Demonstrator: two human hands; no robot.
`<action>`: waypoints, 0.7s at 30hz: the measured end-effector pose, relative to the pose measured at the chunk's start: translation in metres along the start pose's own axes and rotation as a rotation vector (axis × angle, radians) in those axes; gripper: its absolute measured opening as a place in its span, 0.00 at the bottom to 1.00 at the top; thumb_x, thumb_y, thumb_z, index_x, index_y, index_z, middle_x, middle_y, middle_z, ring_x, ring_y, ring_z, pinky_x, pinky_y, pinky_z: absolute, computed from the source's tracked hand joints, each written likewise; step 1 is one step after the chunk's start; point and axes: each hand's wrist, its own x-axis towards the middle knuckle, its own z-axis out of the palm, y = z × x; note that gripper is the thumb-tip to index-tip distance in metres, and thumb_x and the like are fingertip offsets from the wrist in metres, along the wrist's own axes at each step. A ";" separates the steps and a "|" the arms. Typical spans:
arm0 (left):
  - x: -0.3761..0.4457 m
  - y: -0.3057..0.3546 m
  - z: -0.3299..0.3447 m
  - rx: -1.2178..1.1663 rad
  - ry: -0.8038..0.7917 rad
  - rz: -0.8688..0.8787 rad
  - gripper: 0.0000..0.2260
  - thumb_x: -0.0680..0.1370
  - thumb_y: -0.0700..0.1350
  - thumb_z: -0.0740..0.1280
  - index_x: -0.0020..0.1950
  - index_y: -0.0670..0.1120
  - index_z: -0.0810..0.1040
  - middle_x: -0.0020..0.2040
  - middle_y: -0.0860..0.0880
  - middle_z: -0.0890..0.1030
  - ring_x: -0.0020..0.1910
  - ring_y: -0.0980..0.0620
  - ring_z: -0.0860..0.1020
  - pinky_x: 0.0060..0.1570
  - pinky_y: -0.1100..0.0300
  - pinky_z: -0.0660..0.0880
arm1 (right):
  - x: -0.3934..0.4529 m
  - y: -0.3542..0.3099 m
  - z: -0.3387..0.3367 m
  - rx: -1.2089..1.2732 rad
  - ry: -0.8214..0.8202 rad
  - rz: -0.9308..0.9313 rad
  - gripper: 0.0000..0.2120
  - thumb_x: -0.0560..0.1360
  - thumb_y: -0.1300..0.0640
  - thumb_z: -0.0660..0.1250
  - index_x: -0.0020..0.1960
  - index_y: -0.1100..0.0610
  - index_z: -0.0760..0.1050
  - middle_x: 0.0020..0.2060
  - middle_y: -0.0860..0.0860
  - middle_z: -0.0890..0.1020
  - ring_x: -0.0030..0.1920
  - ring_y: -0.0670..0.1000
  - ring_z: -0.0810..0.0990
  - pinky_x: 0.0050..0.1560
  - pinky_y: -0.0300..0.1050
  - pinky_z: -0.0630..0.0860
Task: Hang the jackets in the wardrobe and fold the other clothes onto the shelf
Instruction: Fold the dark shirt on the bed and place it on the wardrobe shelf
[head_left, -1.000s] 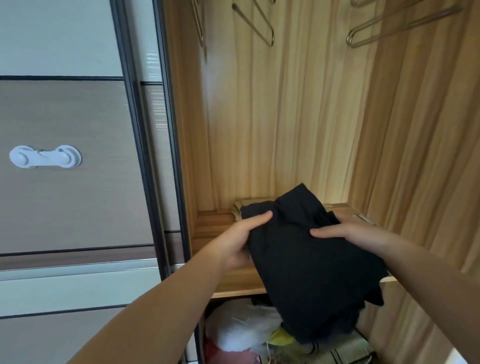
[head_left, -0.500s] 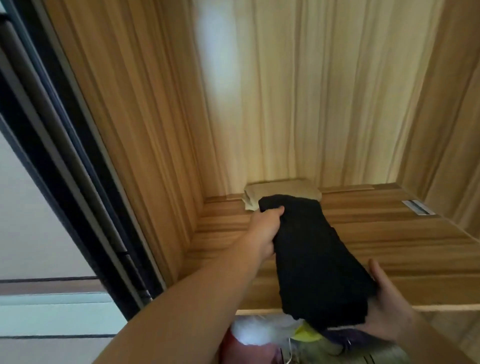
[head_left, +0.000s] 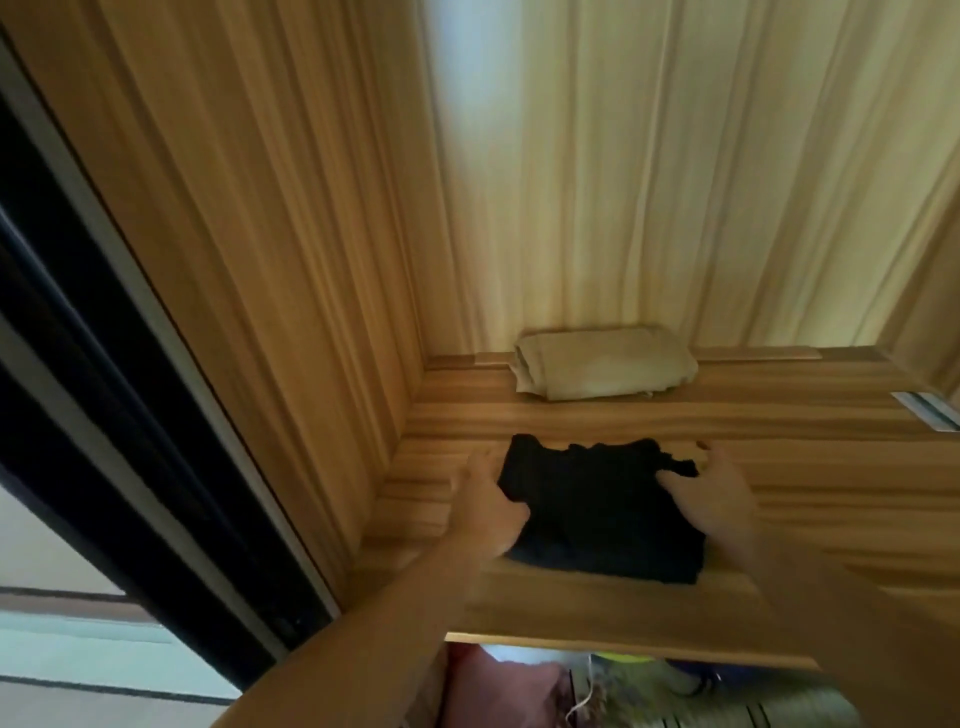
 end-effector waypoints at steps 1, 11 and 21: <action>0.003 -0.007 0.002 0.254 0.075 0.161 0.34 0.75 0.42 0.69 0.77 0.50 0.57 0.73 0.48 0.62 0.73 0.46 0.62 0.72 0.53 0.62 | -0.002 0.001 0.008 -0.127 0.013 -0.080 0.32 0.78 0.50 0.65 0.77 0.53 0.56 0.74 0.56 0.63 0.70 0.60 0.66 0.67 0.57 0.68; 0.022 -0.009 0.085 0.707 -0.216 0.437 0.33 0.74 0.67 0.31 0.78 0.63 0.46 0.80 0.57 0.45 0.79 0.50 0.40 0.75 0.44 0.37 | -0.005 0.038 0.036 -0.648 -0.094 -0.412 0.28 0.80 0.38 0.49 0.78 0.42 0.51 0.79 0.46 0.46 0.79 0.51 0.47 0.77 0.51 0.50; 0.050 -0.025 0.055 0.691 -0.139 0.278 0.27 0.79 0.66 0.37 0.78 0.62 0.45 0.80 0.58 0.44 0.78 0.53 0.38 0.74 0.45 0.34 | 0.021 0.008 0.078 -0.542 -0.162 -0.493 0.27 0.81 0.41 0.54 0.78 0.43 0.55 0.79 0.46 0.50 0.78 0.50 0.50 0.77 0.49 0.53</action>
